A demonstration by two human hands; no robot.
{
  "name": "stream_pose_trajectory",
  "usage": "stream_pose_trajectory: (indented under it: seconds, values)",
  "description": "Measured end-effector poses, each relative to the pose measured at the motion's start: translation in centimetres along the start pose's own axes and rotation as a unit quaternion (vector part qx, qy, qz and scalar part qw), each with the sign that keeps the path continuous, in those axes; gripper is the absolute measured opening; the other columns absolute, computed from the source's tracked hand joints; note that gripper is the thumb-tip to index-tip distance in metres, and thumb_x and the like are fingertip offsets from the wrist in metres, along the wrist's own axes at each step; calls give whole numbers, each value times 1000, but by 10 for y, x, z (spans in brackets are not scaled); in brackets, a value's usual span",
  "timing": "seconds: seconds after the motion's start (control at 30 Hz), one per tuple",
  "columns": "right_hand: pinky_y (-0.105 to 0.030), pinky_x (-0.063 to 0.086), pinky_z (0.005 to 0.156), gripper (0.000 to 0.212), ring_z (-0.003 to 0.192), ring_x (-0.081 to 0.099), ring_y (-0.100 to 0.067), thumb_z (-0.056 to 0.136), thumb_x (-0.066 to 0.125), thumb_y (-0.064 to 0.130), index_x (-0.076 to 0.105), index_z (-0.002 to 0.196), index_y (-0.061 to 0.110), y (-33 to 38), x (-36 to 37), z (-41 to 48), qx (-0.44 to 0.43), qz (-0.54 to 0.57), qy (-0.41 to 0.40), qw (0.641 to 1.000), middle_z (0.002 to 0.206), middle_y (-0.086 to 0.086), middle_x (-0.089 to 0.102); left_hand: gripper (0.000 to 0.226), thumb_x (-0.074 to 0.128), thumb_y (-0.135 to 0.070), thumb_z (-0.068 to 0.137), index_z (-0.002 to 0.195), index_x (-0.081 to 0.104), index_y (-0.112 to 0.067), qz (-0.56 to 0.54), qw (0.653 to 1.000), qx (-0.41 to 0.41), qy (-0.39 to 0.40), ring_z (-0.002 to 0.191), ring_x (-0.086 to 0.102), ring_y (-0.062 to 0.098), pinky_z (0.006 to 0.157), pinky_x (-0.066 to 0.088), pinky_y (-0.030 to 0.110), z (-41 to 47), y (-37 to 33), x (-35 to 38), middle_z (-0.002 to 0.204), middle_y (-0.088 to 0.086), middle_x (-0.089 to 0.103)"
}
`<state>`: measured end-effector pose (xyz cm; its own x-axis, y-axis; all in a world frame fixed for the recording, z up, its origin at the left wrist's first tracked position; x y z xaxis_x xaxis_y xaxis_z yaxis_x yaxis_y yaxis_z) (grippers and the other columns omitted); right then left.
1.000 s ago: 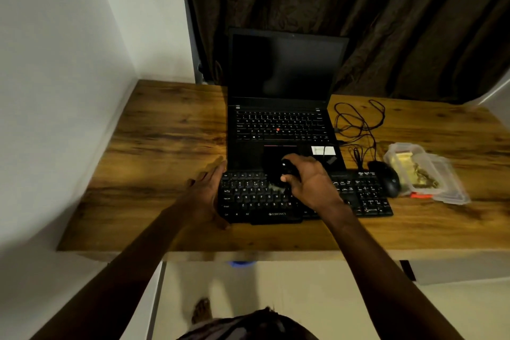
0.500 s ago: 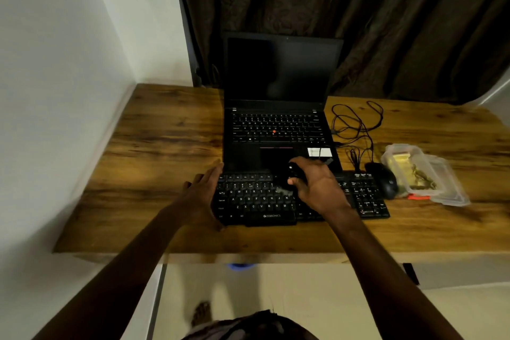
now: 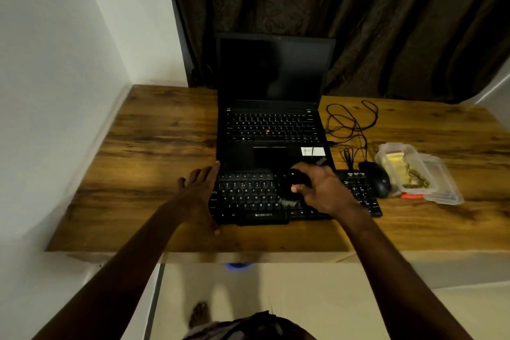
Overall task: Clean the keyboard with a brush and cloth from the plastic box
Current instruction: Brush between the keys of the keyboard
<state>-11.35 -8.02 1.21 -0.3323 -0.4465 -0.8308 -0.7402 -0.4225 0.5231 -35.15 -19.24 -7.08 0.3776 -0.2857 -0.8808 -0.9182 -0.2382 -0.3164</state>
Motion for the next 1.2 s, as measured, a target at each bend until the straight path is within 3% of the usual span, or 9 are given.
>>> stream_pose_trajectory:
  seconds: [0.17,0.23,0.4,0.47,0.6,0.8,0.9,1.03,1.2]
  values:
    - [-36,51,93,38,113,56,-22,92,69,19,58,128,24,13,-13,-2,-31,-43,-90,995,117,-3,64,166,72,-85,31,155,-17,-19,-22,999,28,-4,151,-13,25,116,-6,66,6,-38,8,165,0,-9]
    - [-36,50,95,41,114,56,-23,92,69,20,57,131,22,10,-14,-7,-25,-29,-75,996,119,-6,62,166,62,-92,28,156,-15,-19,-21,999,41,-5,151,-12,22,116,-4,65,12,-57,12,166,-1,-6]
    - [-42,42,106,56,132,42,-26,92,70,35,48,143,32,-17,-6,-22,35,7,-6,999,136,-10,51,151,74,-81,52,155,-16,-19,27,997,64,-18,151,-13,22,115,-16,60,26,-95,23,166,3,-7]
    - [-36,40,105,56,134,38,-22,92,69,37,47,144,31,-23,-4,-28,47,26,-4,999,137,-6,51,148,75,-78,55,155,-18,-20,36,997,66,-20,151,-12,23,115,-16,61,32,-105,26,166,3,-7]
    - [-17,48,88,43,114,61,-14,87,76,36,65,127,26,-27,-14,-34,47,70,-79,993,112,7,67,146,78,-73,57,155,-17,-20,39,997,68,-20,152,-8,23,116,-9,66,37,-120,28,166,1,-5]
    - [-26,54,89,34,100,69,-18,85,79,30,73,114,14,-50,-38,-48,109,38,-182,977,104,-4,75,149,78,-75,55,155,-17,-19,45,997,62,-16,151,-1,24,113,-6,70,40,-124,25,165,1,0]
    - [-31,59,85,34,93,69,-17,82,79,39,73,109,19,-54,-36,-51,130,35,-180,974,99,-1,74,149,78,-75,54,155,-16,-18,65,996,65,-19,150,4,26,114,-3,71,41,-126,23,164,2,3]
    - [-16,55,82,28,90,69,-4,81,81,36,75,104,22,-40,-15,-50,111,100,-150,977,93,12,71,150,77,-76,53,156,-14,-17,83,995,61,-17,149,7,28,114,-2,71,45,-127,25,163,1,5]
    - [-23,57,88,32,91,71,-8,81,82,28,75,108,13,-67,-25,-62,151,132,-177,964,102,-1,77,153,78,-77,50,156,-13,-16,88,994,60,-18,148,11,28,114,-3,70,46,-127,25,162,1,7]
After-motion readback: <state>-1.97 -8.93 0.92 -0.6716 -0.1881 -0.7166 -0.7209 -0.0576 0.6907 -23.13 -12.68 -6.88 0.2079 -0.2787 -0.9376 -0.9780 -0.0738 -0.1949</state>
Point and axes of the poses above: each hand's wrist, its own z-axis towards the middle knuckle, its own x-axis out of the palm, y = z × x, the point moved 10 cm from there along z, towards the middle knuckle
